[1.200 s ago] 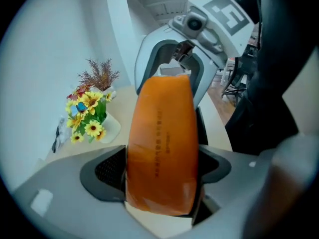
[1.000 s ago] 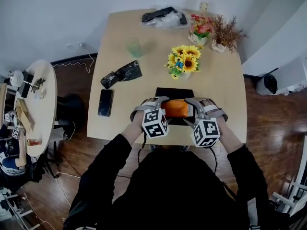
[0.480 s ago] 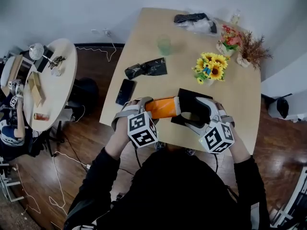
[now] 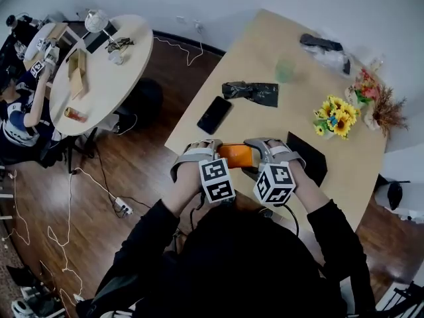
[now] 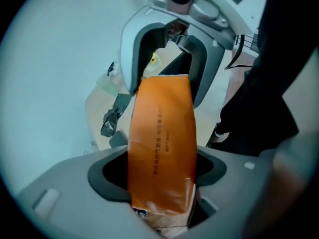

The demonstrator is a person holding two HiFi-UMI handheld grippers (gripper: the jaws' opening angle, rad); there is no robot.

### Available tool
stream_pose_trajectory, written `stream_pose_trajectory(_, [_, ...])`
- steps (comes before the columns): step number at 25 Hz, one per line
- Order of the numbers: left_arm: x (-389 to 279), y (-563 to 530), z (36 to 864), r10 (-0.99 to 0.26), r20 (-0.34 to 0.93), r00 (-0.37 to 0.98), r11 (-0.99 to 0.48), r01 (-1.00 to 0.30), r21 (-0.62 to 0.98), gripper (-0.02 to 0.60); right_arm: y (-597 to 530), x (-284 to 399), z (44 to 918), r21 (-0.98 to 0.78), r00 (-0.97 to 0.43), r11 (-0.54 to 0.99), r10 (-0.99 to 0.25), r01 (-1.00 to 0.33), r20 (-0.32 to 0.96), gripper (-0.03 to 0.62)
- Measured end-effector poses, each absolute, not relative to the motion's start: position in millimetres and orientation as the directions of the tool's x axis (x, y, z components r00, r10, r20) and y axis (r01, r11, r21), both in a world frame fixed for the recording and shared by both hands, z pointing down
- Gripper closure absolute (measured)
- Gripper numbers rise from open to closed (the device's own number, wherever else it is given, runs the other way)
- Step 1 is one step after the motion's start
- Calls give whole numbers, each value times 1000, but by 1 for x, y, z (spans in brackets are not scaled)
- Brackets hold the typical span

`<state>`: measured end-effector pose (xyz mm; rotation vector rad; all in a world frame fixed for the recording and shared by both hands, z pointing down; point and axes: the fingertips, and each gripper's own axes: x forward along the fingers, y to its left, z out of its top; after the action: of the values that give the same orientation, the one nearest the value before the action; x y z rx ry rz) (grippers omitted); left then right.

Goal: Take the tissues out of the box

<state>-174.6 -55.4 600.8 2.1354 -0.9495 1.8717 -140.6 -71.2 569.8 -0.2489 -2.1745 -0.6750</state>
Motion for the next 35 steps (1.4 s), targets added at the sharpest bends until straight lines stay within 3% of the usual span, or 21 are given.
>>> stream_pose_trajectory(3, [-187,-55,613,-349,937,28,-779,-564,-273,270,-71,-153,585,359,-593,833,-47,420,804,289])
stream_pose_trajectory(13, [-190,-81,667,-331,941,70,-798,-553,-240,247,-95,-152,641,272,-518,885,-43,377,855,298])
stream_pose_trajectory(18, [-204,-78,672,-341,927,158,-724,-673,-151,173,-104,-139,665,239,-457,901,-52,362,888,298])
stream_pose_trajectory(20, [-206,-78,676,-349,914,206,-713,-691,-116,175,-107,-133,672,225,-450,911,-49,346,892,298])
stream_pose_trajectory(23, [-204,-81,682,-365,896,255,-705,-704,-87,244,-109,-130,678,209,-447,922,-44,327,894,295])
stream_pose_trajectory(25, [-203,-82,683,-367,893,260,-706,-703,-85,259,-111,-130,679,205,-448,923,-41,325,893,293])
stream_pose_trajectory(28, [-203,-81,683,-357,895,267,-716,-694,-78,258,-111,-131,679,204,-453,924,-38,325,891,282])
stream_pose_trajectory(30, [-203,-79,680,-352,893,279,-708,-704,-59,236,-110,-130,676,192,-469,935,-32,298,883,229])
stream_pose_trajectory(31, [-205,-78,677,-358,886,294,-684,-728,-35,221,-111,-129,671,184,-483,945,-32,271,875,184])
stream_pose_trajectory(35, [-214,-84,627,-488,781,390,-455,-877,154,207,-129,-113,625,179,-594,980,-93,87,799,191])
